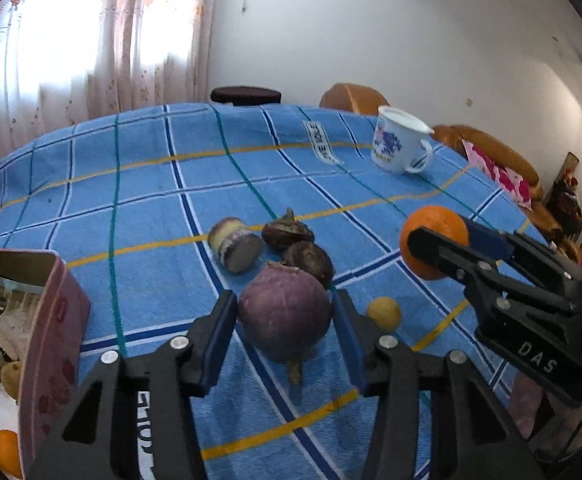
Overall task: Organize fruits
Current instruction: 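Lift the large orange with the right tool while the left tool lifts the purple beet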
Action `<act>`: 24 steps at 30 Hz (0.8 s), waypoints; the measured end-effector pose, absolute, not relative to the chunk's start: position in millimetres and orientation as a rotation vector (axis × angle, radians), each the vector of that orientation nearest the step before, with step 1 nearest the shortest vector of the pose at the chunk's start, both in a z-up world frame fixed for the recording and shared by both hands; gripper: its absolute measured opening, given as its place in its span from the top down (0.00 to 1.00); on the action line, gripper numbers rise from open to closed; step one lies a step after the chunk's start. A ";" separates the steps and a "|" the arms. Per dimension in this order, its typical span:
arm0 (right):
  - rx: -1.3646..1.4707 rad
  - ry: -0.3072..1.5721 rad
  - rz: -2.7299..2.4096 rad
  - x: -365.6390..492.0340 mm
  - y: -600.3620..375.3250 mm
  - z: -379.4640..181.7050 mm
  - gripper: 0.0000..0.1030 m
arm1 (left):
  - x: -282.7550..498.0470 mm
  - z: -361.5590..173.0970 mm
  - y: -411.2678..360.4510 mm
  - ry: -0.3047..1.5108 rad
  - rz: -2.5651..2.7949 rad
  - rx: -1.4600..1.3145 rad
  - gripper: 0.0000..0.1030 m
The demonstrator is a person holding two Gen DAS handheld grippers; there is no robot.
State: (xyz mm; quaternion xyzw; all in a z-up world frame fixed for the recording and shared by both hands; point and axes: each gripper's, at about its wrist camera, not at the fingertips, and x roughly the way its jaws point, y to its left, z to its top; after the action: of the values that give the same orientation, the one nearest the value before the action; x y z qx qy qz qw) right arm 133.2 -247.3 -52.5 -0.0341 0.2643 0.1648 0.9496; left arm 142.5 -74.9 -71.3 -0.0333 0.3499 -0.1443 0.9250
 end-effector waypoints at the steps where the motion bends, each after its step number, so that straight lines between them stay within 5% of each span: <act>1: -0.067 0.528 0.340 131.5 -247.9 -51.8 0.57 | 140.7 -69.9 -74.7 0.705 -0.288 -0.065 0.51; 19: -0.066 0.417 0.396 112.5 -250.1 -42.7 0.57 | 110.8 -50.2 -69.6 0.509 -0.218 -0.043 0.55; 22: -0.068 0.404 0.398 110.6 -250.2 -42.1 0.57 | 106.3 -47.7 -70.0 0.484 -0.216 -0.034 0.76; 24: -0.071 0.398 0.401 109.1 -249.8 -42.0 0.57 | 103.7 -48.1 -72.4 0.472 -0.225 -0.021 0.78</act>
State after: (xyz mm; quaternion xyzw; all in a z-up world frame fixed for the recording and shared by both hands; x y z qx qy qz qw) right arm 109.1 -249.8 -42.0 -0.0350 0.1962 0.1979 0.9597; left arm 103.7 -72.4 -48.1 -0.0104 0.2332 -0.1111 0.9660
